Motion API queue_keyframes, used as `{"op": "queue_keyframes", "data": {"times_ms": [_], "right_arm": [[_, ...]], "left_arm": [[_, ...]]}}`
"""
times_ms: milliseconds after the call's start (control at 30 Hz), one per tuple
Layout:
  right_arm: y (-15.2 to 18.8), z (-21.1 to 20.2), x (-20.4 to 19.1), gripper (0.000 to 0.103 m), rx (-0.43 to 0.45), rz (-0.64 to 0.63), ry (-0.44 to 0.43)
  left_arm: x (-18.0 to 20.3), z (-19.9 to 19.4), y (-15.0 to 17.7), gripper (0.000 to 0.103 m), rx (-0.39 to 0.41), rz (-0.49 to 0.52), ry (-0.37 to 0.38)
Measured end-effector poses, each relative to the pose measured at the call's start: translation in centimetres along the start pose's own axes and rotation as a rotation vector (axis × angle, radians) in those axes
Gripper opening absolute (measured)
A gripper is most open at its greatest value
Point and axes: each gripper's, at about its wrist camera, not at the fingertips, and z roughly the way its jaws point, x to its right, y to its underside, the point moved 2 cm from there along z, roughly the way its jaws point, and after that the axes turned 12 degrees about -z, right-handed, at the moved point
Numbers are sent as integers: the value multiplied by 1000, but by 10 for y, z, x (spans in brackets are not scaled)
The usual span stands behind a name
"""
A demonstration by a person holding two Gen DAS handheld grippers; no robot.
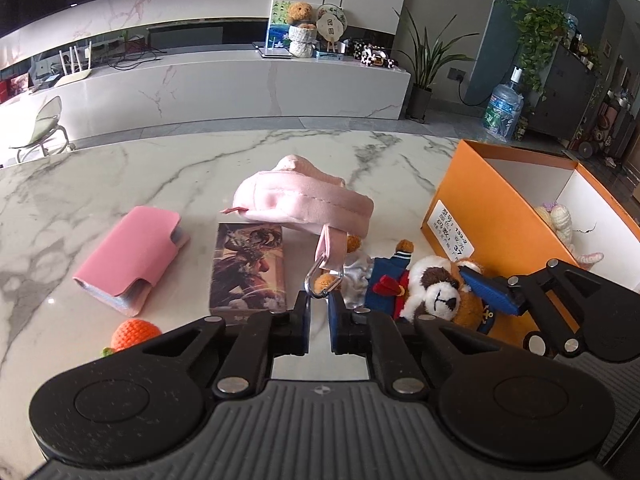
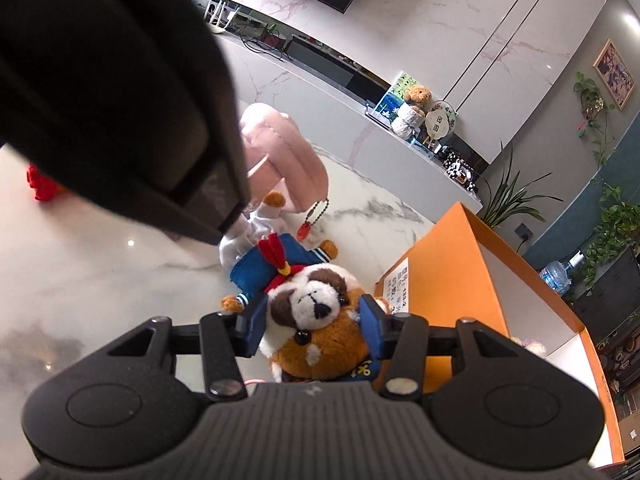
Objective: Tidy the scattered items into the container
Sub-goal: 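Grasp the brown-white dog plush with the right tool, then close the left tool on the pink clip bag while the right tool holds the dog plush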
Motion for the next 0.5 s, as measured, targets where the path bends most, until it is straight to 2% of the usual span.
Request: {"op": "queue_keyframes", "data": {"times_ms": [200,400,433,500], "right_arm": [[-11,-28,-6,51,53,-5,-8],[-15,-49,-16,51,83,-37,-16],[-15,-50,-16,51,77,-43,-9],[-11,-50,-13,51,63,-49,11]], "left_arm": [[-20,-31,6,0,20,-55,-55],[-24,-47,8,2,29,-92,-61],[-23,-49,8,4,31,-87,-61],[-22,-52,7,20,39,-89,-52]]}}
